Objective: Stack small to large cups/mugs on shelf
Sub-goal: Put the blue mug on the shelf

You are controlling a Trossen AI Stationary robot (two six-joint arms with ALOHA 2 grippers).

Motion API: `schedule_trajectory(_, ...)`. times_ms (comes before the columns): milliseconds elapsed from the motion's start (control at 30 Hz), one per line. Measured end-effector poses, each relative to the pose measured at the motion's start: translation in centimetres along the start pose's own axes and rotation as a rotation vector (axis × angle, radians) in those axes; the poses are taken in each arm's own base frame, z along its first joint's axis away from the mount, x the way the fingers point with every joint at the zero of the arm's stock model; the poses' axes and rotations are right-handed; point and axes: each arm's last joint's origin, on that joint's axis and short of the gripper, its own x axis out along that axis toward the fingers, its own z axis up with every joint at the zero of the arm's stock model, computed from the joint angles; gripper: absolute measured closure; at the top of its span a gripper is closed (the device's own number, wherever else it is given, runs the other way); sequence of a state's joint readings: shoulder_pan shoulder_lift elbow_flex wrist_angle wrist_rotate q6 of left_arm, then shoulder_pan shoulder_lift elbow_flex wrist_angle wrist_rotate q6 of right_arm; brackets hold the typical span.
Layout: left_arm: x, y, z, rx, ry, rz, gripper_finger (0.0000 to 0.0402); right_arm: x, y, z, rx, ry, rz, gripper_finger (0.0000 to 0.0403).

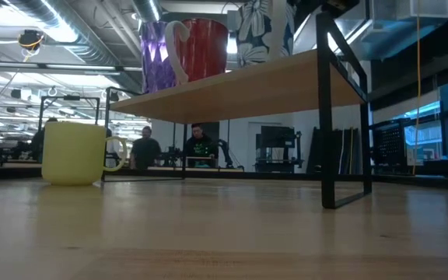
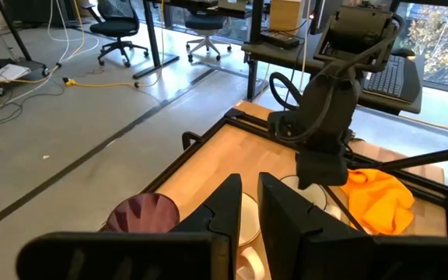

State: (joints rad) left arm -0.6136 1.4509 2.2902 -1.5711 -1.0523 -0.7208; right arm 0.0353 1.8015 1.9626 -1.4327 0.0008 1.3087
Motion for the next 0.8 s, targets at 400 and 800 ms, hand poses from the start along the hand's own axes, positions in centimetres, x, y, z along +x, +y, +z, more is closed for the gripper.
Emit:
schedule_trajectory(400, 0.0, 0.0, 0.0, 0.020, 0.000, 0.000, 0.0363, -4.9, 0.1, 0.7, -0.074, -0.141, 0.094, 0.0323)
schedule_trajectory(800, 0.0, 0.0, 0.0, 0.024, 0.000, 0.000, 0.0363, -4.4, -0.2, -0.5, -0.248, -0.022, 0.036, 0.0324)
